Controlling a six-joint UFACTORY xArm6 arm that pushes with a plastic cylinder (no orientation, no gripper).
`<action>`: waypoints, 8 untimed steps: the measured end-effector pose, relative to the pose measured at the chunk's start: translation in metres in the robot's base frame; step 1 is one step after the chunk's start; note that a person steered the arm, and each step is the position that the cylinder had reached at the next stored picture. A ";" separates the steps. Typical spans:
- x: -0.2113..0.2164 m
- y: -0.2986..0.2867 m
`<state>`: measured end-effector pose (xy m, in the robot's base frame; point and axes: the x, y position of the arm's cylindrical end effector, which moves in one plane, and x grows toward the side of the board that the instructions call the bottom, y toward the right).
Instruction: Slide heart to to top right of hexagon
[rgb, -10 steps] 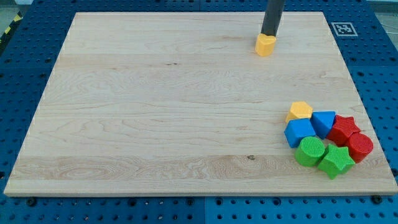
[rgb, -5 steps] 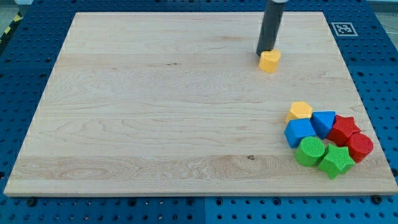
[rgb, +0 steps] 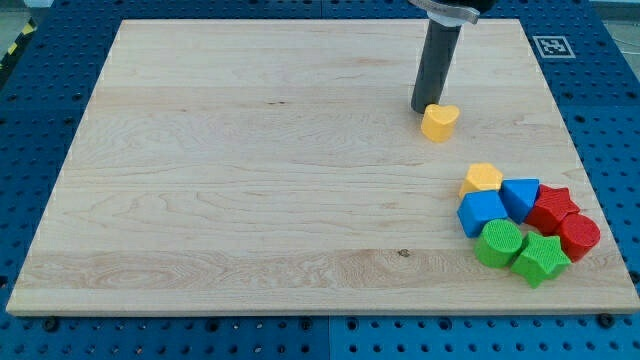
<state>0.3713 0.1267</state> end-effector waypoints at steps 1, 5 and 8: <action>0.000 0.000; 0.027 0.026; 0.052 0.044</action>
<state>0.4238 0.1710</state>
